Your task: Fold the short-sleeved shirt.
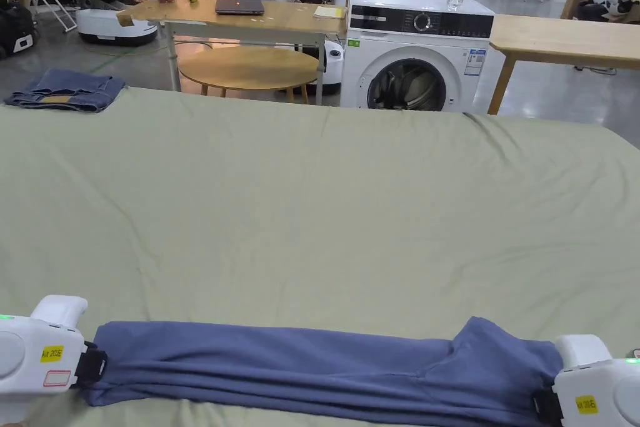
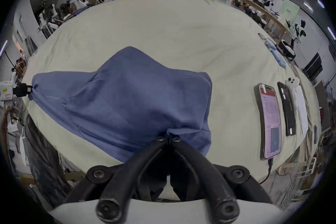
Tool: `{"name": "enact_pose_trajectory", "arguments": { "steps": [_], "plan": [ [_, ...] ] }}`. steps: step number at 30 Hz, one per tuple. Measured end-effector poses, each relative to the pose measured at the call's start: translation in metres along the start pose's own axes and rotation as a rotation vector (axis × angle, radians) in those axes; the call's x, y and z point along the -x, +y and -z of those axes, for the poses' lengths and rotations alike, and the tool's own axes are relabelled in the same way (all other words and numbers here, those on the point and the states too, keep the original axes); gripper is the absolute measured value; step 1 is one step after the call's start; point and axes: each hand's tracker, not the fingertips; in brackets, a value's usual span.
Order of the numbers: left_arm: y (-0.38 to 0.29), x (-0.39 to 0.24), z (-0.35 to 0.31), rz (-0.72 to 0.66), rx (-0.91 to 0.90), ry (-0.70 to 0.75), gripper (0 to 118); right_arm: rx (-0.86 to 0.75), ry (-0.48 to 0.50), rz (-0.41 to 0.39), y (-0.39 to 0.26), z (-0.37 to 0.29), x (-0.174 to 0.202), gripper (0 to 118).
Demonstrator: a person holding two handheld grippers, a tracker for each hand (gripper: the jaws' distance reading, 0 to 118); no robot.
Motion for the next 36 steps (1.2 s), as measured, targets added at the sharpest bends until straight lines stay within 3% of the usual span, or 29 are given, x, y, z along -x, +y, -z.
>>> {"name": "enact_pose_trajectory", "arguments": {
  "steps": [5,7,9,10,17,22,24,26,31,36],
  "plan": [
    [-0.001,-0.007,-0.001,0.001,-0.009,0.024,0,-0.015,-0.006,-0.008,0.001,0.002,0.005,4],
    [0.002,-0.012,-0.012,0.012,-0.038,0.041,7,-0.041,-0.046,-0.040,0.005,-0.011,0.008,19],
    [0.010,-0.016,-0.023,0.019,-0.094,0.042,25,-0.113,-0.084,-0.043,0.011,-0.028,0.010,50],
    [0.015,-0.018,-0.028,0.012,-0.134,0.039,28,-0.151,-0.093,-0.037,0.015,-0.038,0.011,54],
    [0.044,-0.052,-0.052,0.059,-0.387,0.019,31,-0.463,-0.129,0.026,0.040,-0.080,0.032,54],
    [0.052,-0.092,-0.065,0.105,-0.630,0.097,31,-0.717,-0.115,0.101,0.049,-0.081,0.070,54],
    [0.055,-0.107,-0.070,0.107,-0.715,0.127,25,-0.797,-0.096,0.114,0.054,-0.077,0.090,44],
    [0.059,-0.115,-0.070,0.103,-0.779,0.130,8,-0.863,-0.083,0.101,0.057,-0.076,0.111,16],
    [0.062,-0.132,-0.079,0.074,-0.886,0.163,0,-0.950,-0.071,0.079,0.062,-0.074,0.144,0],
    [0.061,-0.127,-0.089,0.034,-0.931,0.162,0,-1.002,-0.087,0.069,0.061,-0.075,0.156,0]
  ]
}}
